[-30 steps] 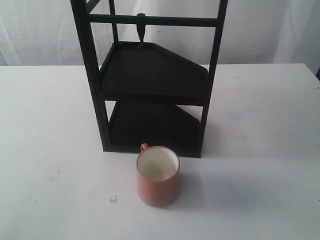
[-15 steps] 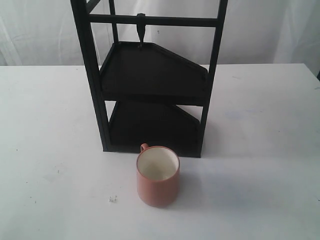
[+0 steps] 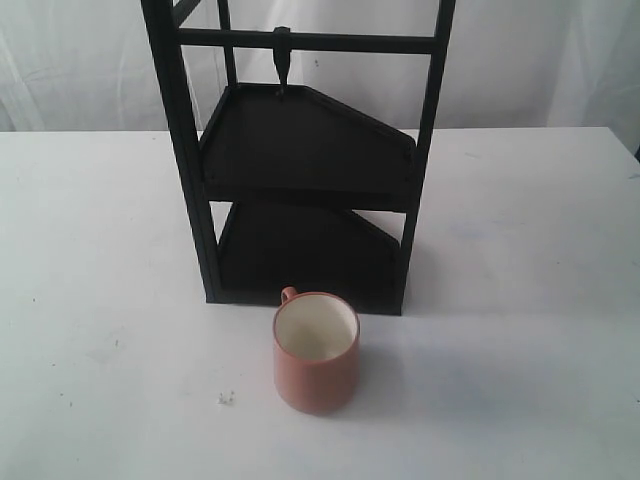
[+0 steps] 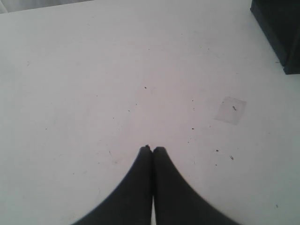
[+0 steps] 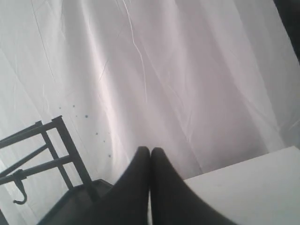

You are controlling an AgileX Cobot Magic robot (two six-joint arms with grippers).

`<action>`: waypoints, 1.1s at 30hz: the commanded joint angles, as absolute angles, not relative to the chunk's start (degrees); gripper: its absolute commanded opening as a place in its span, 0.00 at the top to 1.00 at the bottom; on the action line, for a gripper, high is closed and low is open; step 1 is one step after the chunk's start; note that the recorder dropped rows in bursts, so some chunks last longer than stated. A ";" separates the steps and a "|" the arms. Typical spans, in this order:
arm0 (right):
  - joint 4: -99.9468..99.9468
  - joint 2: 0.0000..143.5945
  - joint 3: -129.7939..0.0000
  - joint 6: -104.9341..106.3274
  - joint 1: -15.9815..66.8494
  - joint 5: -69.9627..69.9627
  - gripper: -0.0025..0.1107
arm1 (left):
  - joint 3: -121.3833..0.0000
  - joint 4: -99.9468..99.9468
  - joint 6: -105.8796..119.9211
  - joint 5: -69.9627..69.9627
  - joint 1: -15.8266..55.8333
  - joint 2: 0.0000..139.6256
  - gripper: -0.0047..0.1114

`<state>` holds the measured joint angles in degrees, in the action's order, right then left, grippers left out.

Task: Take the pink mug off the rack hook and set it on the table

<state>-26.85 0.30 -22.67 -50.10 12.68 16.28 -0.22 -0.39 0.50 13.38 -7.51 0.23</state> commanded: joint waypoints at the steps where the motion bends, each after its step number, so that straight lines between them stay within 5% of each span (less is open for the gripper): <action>1: -26.14 0.00 -22.13 -52.13 13.09 16.52 0.98 | 0.00 -0.31 0.00 13.35 -7.20 0.00 0.96; 9: -26.14 0.00 -22.14 -51.44 13.09 16.63 0.98 | 0.00 -0.31 0.00 13.35 -7.20 0.00 0.96; 16: -25.92 0.00 -21.93 -42.79 -1.78 16.53 0.98 | 0.00 -0.31 0.00 13.36 -7.20 0.00 0.96; 24: -25.68 0.00 -21.02 -31.60 -3.34 12.99 0.98 | 0.00 -0.31 0.00 13.36 -7.20 0.00 0.96; 33: 14.84 0.00 -12.54 17.24 -2.44 3.13 0.98 | 0.00 -0.31 0.00 13.36 -7.20 0.00 0.96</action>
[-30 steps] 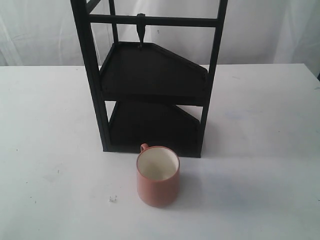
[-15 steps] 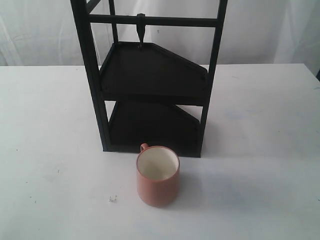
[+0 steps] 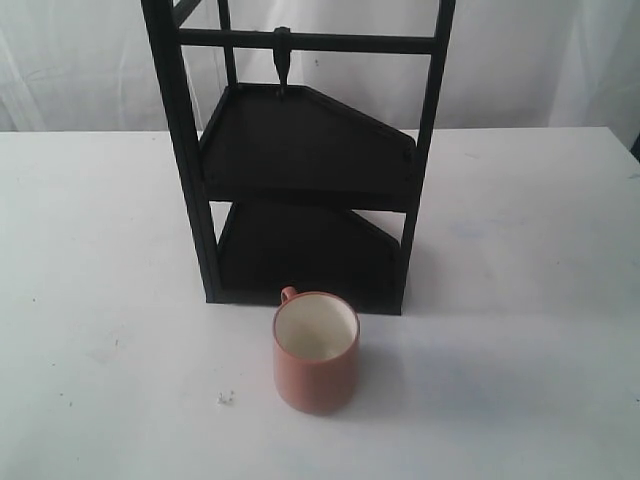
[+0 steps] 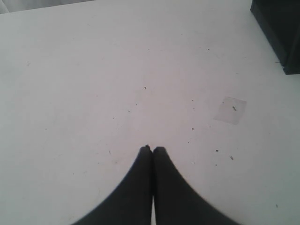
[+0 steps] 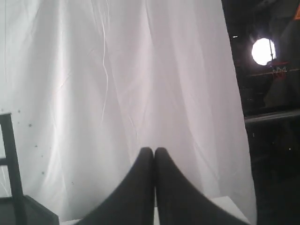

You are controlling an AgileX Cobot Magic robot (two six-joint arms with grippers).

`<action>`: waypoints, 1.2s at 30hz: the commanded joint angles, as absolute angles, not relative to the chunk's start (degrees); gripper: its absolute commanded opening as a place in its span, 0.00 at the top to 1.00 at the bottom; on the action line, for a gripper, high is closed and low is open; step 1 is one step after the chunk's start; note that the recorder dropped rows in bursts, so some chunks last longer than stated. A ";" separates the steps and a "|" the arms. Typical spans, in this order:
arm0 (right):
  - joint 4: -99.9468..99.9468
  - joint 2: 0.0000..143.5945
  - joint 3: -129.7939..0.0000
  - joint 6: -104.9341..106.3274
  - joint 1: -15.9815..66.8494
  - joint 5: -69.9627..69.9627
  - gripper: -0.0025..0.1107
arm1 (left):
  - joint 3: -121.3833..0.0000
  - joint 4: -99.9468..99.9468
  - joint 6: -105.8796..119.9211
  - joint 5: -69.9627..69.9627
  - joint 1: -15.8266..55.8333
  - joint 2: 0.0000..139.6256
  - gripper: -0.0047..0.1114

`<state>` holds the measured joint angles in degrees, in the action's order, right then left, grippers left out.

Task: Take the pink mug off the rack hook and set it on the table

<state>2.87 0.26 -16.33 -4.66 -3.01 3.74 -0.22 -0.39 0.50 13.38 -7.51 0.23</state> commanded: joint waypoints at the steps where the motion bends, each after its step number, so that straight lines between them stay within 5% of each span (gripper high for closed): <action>1: 12.61 0.00 -11.59 16.82 -2.44 4.11 0.98 | 0.00 -0.31 0.00 13.36 -7.20 0.00 0.96; 7: -6.37 0.00 -2.35 -6.21 -1.97 6.75 0.98 | 0.00 -0.31 0.00 13.36 -7.20 0.00 0.96; 14: -6.52 0.00 0.00 -4.93 1.56 18.47 0.98 | 0.00 -0.31 0.00 13.36 -7.20 0.00 0.96; 36: -6.21 0.00 0.00 -4.37 1.81 19.67 0.98 | 0.00 -0.31 0.00 13.25 -7.20 0.00 0.96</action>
